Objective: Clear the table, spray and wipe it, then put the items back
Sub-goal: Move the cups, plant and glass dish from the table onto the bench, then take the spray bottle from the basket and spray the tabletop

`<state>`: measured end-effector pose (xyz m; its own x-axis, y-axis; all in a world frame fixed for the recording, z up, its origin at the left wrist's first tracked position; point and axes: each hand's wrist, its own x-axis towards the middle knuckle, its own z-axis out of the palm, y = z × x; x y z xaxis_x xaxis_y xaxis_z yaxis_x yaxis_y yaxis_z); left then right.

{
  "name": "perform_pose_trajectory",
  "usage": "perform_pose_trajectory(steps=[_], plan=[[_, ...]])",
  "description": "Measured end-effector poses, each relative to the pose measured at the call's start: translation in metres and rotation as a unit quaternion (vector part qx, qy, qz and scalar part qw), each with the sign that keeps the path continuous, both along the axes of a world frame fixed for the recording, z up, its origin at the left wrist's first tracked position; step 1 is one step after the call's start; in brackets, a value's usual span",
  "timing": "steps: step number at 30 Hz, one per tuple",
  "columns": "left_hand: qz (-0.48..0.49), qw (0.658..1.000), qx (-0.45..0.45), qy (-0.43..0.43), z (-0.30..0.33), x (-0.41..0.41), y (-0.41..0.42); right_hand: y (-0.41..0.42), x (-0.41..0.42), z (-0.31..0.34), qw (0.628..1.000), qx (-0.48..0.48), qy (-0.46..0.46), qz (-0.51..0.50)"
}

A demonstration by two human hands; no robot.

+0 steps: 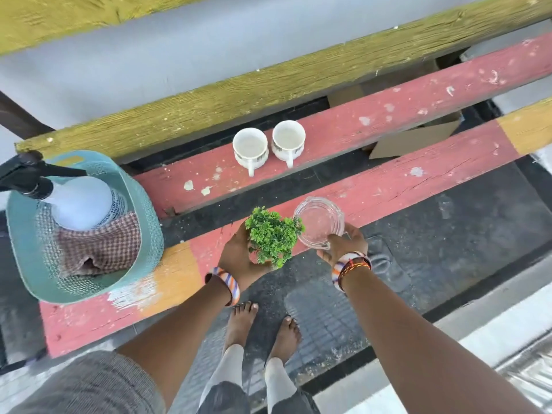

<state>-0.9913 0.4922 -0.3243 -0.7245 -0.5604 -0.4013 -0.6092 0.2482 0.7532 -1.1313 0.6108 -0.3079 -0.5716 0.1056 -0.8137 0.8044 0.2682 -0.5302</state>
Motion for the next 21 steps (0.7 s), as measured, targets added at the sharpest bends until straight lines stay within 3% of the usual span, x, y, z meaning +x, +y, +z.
perform_pose_trajectory(steps=[6,9,12,14,17,21], plan=[[-0.004,0.997,-0.057,-0.047,0.024,0.024,0.000,0.000,0.005,0.020,0.971,0.171,0.129,0.108],[0.016,0.994,-0.111,0.007,0.059,0.052,-0.001,-0.017,0.017,0.056,0.933,0.191,0.255,0.166],[0.019,0.982,-0.178,0.056,0.089,0.078,-0.017,-0.049,0.039,0.090,0.853,0.137,0.408,0.296],[0.045,0.970,-0.230,0.070,0.109,0.095,-0.043,-0.081,0.058,0.110,0.796,0.044,0.461,0.390],[0.119,0.947,-0.290,0.072,0.138,0.124,-0.089,-0.132,0.090,0.134,0.750,-0.072,0.428,0.500],[0.256,0.916,-0.303,0.057,0.157,0.169,-0.145,-0.191,0.138,0.130,0.717,-0.116,0.355,0.588]])
